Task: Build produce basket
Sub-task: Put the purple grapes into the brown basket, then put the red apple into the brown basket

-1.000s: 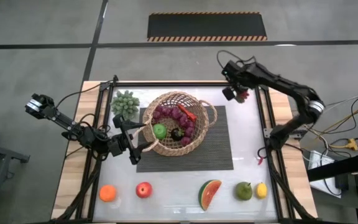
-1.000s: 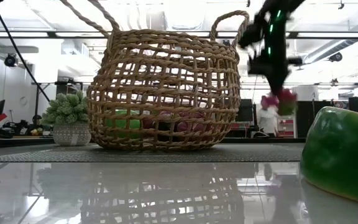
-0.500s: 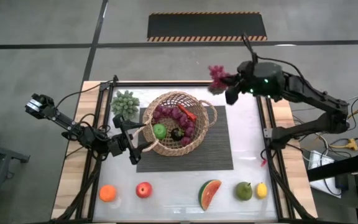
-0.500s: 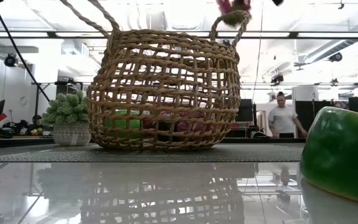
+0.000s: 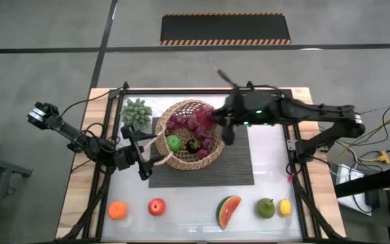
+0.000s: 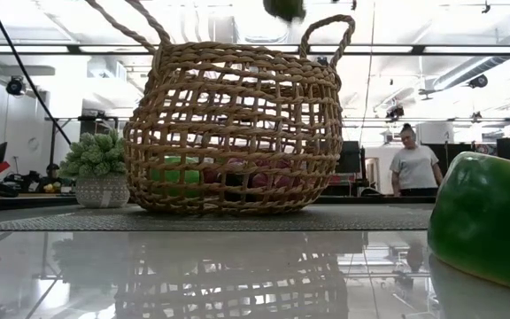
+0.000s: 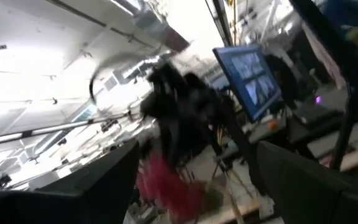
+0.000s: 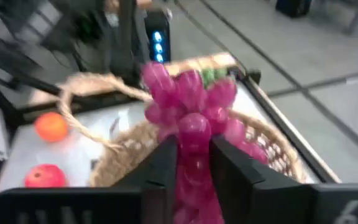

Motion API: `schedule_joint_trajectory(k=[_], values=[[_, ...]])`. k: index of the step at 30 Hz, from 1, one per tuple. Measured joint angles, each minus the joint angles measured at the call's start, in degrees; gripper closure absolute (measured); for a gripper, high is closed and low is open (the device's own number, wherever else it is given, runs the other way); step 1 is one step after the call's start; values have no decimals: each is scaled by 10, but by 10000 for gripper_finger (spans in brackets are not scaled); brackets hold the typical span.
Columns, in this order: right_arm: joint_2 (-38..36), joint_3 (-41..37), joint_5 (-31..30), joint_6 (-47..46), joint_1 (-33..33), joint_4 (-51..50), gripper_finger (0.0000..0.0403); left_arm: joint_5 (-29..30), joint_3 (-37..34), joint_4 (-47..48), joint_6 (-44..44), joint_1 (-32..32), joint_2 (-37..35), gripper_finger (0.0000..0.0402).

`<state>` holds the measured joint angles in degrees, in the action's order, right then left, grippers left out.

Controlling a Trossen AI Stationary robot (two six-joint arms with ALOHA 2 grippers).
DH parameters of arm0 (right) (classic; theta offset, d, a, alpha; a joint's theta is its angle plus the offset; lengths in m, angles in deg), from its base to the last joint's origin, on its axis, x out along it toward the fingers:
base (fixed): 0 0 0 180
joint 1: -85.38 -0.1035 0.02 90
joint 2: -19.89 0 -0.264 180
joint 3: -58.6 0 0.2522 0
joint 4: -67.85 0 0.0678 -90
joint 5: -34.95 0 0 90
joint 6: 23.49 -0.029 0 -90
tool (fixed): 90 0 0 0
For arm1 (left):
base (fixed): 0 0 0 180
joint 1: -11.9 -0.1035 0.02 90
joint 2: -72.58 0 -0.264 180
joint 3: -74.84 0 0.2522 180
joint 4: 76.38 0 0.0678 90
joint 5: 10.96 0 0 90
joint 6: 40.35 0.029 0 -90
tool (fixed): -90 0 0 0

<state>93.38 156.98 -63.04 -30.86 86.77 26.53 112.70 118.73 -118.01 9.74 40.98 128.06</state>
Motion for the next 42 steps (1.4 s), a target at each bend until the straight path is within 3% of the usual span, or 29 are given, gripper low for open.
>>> schedule_joint_trajectory(k=[6,11,19,26,31,36,39,42], values=[[64,5,-70,-5,1,10,242,-2,23,3,1,0,0,96],[80,39,-71,-6,4,-24,203,-5,45,3,-18,12,0,96],[28,39,-66,29,-31,-43,193,-7,59,6,-100,64,5,96],[-20,-2,-66,72,-111,-43,193,-5,75,9,-214,96,64,96],[-44,-43,-66,96,-173,-34,200,54,107,16,-314,112,135,96],[-48,-76,-66,100,-228,-34,208,178,181,155,-434,155,197,96],[-52,-90,-66,102,-251,-34,212,216,252,343,-579,189,222,96],[-53,-98,-70,104,-266,-35,214,217,340,569,-793,211,256,96]])
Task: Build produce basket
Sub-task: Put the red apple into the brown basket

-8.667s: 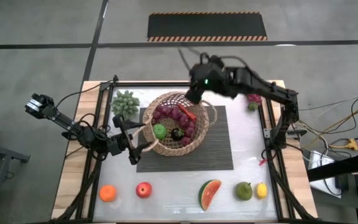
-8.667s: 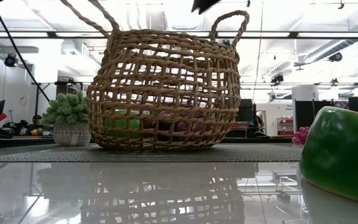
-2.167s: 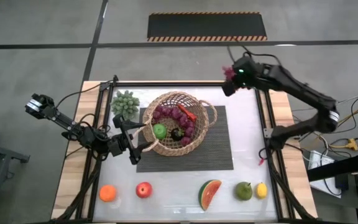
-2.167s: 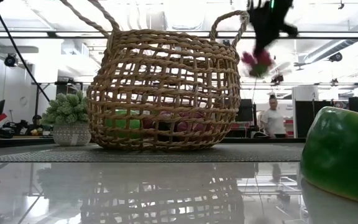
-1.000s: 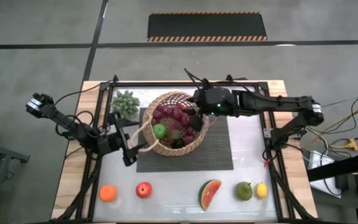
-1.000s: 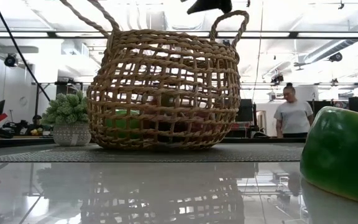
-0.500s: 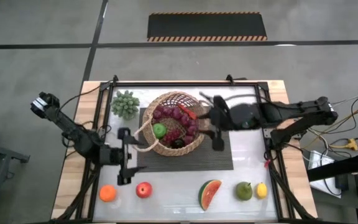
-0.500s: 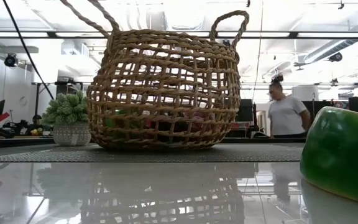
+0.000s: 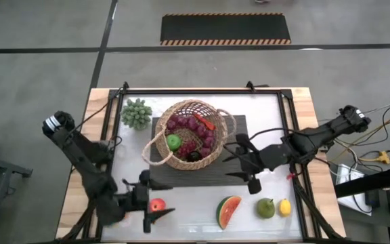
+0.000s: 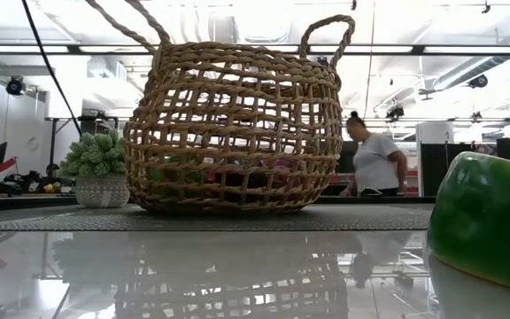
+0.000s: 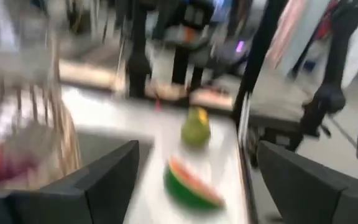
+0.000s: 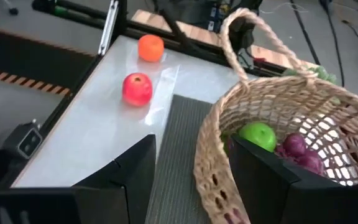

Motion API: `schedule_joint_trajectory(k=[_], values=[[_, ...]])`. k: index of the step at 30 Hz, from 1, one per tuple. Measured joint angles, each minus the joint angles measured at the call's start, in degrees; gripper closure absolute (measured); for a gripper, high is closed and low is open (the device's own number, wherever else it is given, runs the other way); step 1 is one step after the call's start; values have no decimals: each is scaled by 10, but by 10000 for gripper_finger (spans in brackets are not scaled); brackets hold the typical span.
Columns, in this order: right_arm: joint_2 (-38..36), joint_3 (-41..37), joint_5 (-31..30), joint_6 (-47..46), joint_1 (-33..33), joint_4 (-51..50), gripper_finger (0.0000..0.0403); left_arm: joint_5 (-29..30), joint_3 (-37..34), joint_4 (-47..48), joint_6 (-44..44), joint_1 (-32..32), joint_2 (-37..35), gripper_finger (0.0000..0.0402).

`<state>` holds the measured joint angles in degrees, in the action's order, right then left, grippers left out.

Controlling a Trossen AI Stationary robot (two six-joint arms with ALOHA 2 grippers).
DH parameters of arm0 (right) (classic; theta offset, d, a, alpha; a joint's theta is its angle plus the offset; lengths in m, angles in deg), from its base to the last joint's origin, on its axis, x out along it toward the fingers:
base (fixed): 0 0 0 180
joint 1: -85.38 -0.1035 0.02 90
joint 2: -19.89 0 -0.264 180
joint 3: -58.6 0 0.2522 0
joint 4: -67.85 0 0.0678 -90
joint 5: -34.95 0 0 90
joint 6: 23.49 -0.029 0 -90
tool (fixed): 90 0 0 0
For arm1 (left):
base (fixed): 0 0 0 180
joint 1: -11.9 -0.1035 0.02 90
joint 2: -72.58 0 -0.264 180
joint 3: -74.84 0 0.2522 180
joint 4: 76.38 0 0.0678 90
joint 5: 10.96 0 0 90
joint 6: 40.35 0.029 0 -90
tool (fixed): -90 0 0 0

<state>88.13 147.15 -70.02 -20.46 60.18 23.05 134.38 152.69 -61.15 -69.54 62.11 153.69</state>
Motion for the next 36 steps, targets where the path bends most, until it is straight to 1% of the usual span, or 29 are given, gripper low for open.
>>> schedule_joint_trajectory(k=[2,3,4,6,8,9,11,13,15,25,36], values=[[-1,-3,-1,0,-7,-2,214,-19,56,151,-130,9,31,96],[-1,-3,-1,3,-11,-1,214,-47,82,226,-181,12,49,96],[-1,-3,-1,7,-13,-1,213,-88,105,292,-222,13,69,96],[-2,-3,-1,15,-18,-1,214,-176,142,400,-281,14,110,96],[-2,-3,-1,20,-20,-2,214,-247,166,489,-323,13,149,96],[-2,-3,-1,20,-20,-2,214,-272,172,522,-339,11,166,96],[-2,-3,-1,21,-20,-2,213,-304,175,569,-365,7,190,96],[-2,-3,-1,22,-19,-2,214,-327,167,581,-381,5,201,96],[-2,-3,-1,22,-19,-1,214,-336,160,579,-389,5,204,96],[-2,-3,-1,14,-19,-2,213,-336,136,575,-390,4,203,96],[-2,-3,-1,4,-19,-2,216,-337,57,480,-389,4,202,96]])
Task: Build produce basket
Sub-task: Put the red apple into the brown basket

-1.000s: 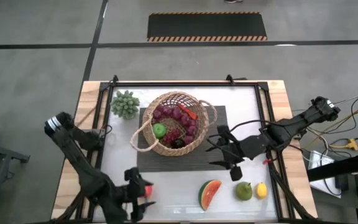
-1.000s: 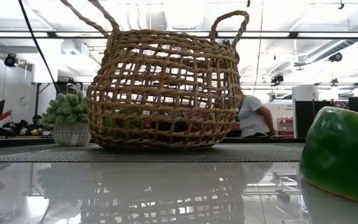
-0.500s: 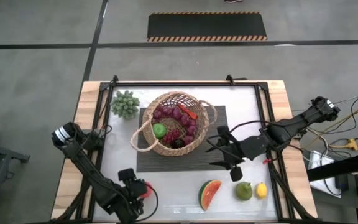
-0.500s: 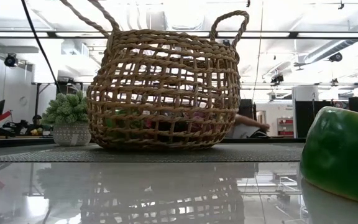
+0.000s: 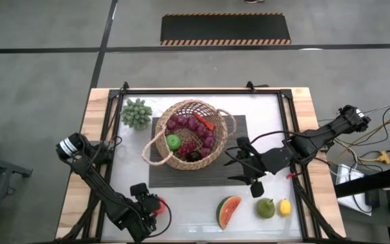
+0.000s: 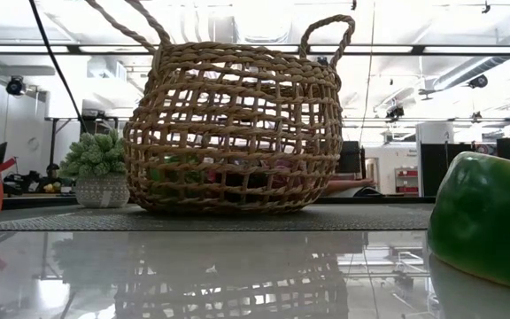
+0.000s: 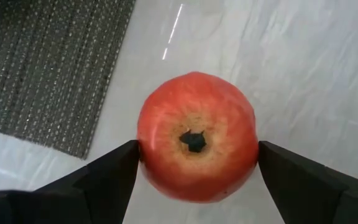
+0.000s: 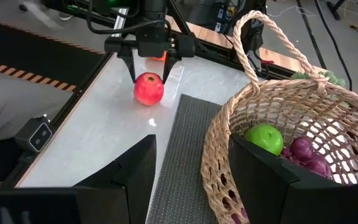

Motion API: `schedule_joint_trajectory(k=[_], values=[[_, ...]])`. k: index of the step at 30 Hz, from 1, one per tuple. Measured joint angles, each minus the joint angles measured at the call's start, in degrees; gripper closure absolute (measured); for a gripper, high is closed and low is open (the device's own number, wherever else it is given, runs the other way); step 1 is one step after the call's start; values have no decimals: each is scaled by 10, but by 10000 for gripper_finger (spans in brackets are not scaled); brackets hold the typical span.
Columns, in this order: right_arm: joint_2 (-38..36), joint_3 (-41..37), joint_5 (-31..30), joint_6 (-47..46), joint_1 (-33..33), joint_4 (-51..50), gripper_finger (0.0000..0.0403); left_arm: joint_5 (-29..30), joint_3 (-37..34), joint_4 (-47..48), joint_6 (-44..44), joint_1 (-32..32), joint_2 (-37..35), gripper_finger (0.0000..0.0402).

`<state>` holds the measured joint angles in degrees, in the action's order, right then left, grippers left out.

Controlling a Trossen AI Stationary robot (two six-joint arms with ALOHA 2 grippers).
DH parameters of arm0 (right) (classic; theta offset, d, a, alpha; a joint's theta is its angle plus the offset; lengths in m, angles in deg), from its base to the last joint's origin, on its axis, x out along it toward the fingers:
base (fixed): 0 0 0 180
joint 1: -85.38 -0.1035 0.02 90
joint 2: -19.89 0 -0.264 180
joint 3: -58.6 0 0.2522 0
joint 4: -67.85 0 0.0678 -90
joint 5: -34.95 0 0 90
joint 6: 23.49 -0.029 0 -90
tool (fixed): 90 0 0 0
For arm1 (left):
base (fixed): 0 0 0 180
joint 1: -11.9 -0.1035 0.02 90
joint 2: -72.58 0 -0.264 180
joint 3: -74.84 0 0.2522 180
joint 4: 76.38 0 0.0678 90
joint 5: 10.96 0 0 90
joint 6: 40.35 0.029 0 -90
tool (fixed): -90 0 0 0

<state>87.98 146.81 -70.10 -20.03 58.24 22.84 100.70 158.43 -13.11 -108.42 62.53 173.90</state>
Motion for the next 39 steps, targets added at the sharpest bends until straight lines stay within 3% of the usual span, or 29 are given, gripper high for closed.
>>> schedule_joint_trajectory(k=[5,12,18,24,31,35,39], values=[[0,0,0,0,0,0,216,3,-9,-17,13,0,-1,106],[0,0,0,0,0,-4,216,1,-6,-28,29,-2,-3,161],[-1,0,0,-11,0,-37,222,12,88,-30,99,-28,-40,171],[-1,-5,0,-4,-3,-41,223,26,191,21,306,-111,-70,173],[-16,-7,1,0,-19,-41,227,26,279,51,526,-255,-80,173],[-26,-7,1,-7,-21,-41,227,24,287,52,617,-340,-80,173],[-32,-7,0,-14,-21,-41,227,22,265,51,644,-425,-79,173]])
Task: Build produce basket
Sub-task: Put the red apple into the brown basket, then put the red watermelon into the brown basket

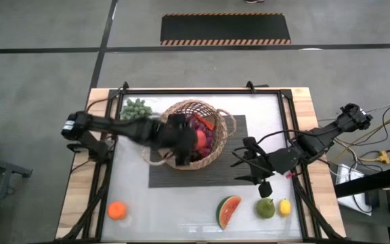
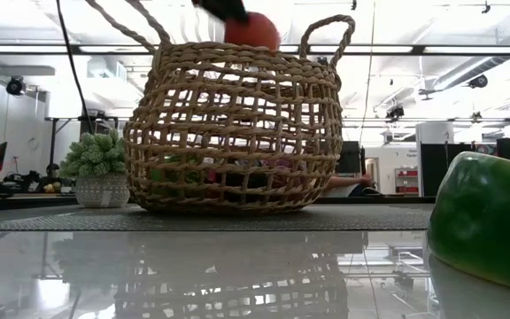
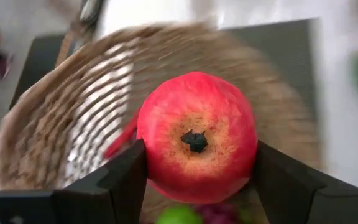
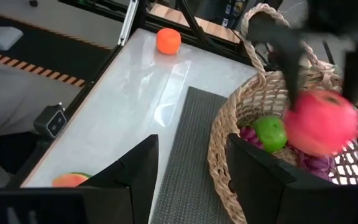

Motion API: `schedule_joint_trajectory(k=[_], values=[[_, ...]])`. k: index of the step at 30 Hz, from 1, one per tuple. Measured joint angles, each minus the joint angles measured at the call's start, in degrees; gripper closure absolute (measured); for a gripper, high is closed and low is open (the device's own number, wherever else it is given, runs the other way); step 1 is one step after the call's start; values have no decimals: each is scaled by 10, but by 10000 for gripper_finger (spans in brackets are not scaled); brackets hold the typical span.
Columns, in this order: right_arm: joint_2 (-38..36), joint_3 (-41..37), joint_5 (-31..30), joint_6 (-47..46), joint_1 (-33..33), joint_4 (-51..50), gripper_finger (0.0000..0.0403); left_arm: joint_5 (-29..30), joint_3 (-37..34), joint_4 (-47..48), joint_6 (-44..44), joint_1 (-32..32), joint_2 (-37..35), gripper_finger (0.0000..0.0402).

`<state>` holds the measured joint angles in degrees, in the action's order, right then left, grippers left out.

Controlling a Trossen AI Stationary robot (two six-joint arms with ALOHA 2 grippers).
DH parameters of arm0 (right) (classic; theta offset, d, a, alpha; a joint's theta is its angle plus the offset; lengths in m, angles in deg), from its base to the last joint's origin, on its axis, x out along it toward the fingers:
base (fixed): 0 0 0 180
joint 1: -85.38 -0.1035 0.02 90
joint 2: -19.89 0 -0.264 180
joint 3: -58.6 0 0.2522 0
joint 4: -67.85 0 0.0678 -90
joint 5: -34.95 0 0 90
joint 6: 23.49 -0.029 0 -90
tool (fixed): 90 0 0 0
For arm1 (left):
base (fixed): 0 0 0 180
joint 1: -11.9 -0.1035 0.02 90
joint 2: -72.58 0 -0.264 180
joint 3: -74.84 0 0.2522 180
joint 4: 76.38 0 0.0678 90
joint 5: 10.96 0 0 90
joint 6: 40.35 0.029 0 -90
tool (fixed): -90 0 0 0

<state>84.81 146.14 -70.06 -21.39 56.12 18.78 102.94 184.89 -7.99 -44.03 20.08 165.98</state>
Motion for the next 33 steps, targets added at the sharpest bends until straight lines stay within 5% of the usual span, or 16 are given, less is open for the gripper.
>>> schedule_joint_trajectory(k=[10,19,33], values=[[2,0,0,-11,0,2,229,-3,-73,-2,-48,-141,18,148],[2,0,0,-23,0,2,229,-3,-104,-10,-46,-144,18,93],[2,0,0,-67,-18,0,229,-4,-83,-17,-26,-99,-11,87]])
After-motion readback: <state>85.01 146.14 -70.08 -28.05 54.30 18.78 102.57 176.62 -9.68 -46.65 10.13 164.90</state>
